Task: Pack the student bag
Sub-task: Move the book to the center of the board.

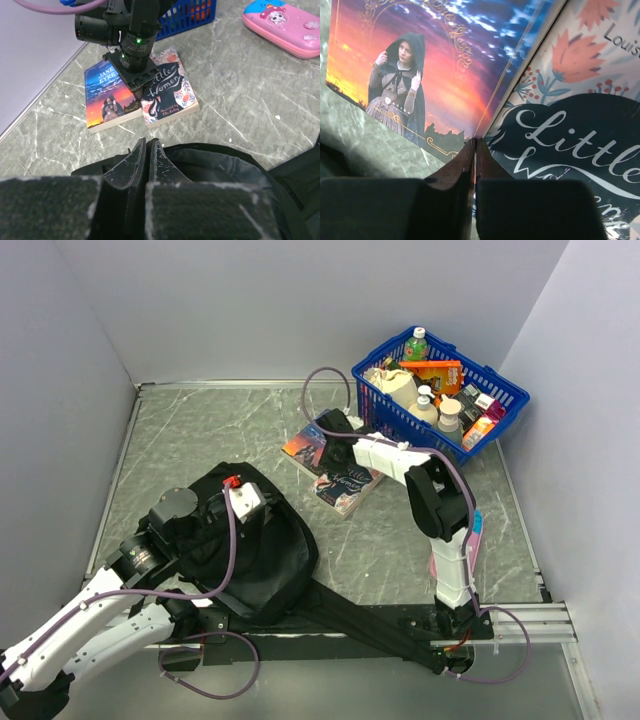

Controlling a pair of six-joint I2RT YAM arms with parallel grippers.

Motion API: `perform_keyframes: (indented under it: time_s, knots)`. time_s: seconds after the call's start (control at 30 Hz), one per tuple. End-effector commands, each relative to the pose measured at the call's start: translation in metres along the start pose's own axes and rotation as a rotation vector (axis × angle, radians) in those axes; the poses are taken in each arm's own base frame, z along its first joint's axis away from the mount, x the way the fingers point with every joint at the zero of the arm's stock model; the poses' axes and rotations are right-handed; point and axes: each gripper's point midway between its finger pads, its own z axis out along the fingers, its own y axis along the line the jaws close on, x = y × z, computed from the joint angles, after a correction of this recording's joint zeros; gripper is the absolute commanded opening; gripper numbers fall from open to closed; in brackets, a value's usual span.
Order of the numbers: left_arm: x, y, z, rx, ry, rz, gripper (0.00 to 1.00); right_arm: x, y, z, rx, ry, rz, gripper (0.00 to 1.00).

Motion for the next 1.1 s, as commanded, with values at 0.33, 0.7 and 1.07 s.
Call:
perform_keyframes:
  time_s: [0.33,0.7,1.07]
  knots:
    - [-0.029,-0.001,-0.001,0.028,-0.077,0.006,0.01,0.066,-0.071,0.002,0.108,0.146,0.040,0.00]
    - [-0.033,-0.003,0.001,0.049,-0.083,0.002,0.01,0.100,-0.136,-0.035,0.138,0.114,0.012,0.00]
    - [-0.019,0.003,0.010,0.012,-0.052,0.023,0.01,0.117,-0.193,-0.094,0.180,0.076,-0.097,0.00]
